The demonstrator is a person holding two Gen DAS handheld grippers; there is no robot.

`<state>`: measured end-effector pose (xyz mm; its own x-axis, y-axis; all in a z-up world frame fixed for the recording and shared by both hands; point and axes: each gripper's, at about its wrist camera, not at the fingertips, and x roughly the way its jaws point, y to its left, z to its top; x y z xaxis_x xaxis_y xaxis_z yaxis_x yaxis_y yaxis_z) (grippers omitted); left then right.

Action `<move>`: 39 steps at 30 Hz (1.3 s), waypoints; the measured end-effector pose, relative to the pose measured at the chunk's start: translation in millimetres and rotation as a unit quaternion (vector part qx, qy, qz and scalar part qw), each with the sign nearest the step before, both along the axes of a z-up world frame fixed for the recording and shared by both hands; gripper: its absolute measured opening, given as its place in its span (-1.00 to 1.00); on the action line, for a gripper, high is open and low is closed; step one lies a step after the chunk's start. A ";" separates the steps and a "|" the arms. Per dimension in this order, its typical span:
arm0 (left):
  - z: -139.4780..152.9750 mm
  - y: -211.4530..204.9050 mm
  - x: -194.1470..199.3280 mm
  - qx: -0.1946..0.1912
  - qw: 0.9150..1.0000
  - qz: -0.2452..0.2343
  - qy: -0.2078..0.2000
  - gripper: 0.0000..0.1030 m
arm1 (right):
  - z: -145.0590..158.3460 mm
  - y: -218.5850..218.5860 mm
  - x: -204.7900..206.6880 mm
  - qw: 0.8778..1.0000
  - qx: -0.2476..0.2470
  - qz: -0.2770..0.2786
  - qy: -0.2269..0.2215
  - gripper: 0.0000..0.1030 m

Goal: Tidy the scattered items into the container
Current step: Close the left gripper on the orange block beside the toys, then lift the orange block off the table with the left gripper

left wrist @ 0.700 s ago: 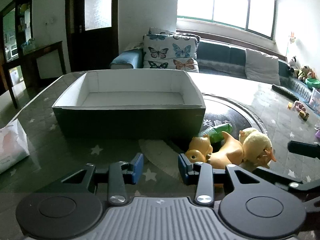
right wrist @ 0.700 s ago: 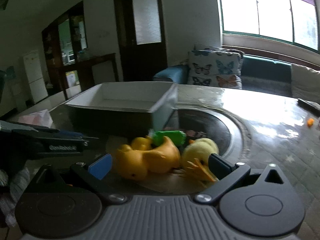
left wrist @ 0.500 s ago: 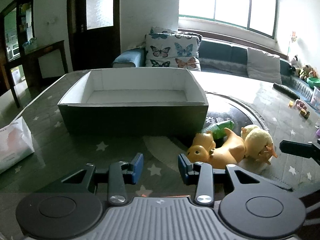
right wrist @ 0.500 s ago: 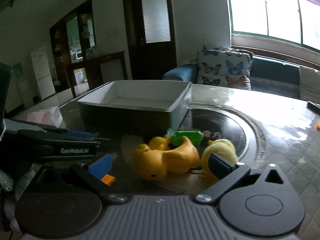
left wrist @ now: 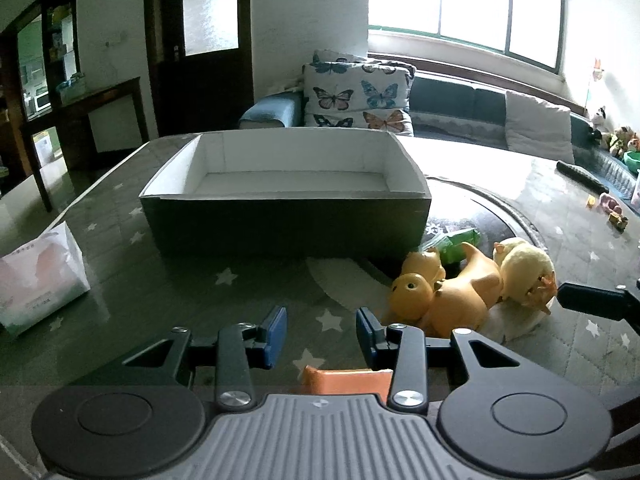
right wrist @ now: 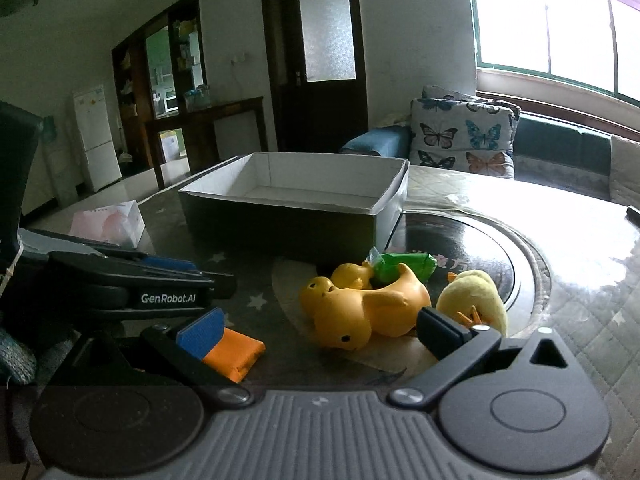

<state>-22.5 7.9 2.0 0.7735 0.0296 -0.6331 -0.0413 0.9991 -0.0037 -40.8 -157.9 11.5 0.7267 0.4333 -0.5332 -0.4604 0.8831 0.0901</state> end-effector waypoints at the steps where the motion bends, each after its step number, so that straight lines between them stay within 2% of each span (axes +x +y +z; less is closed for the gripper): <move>1: 0.2 -0.1 -1.3 0.001 1.000 0.000 0.000 -0.20 | 0.5 0.4 -0.8 1.000 -0.001 0.000 -0.001 1.00; 39: -6.2 9.9 -1.4 0.007 1.000 0.018 0.019 -0.22 | -13.3 12.5 1.4 1.000 0.001 0.014 0.019 0.99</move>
<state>-24.0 17.8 -4.2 0.7466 0.0657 -0.6620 -0.0771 0.9970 0.0121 -39.4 -145.4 -1.8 0.6935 0.4542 -0.5592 -0.4807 0.8699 0.1104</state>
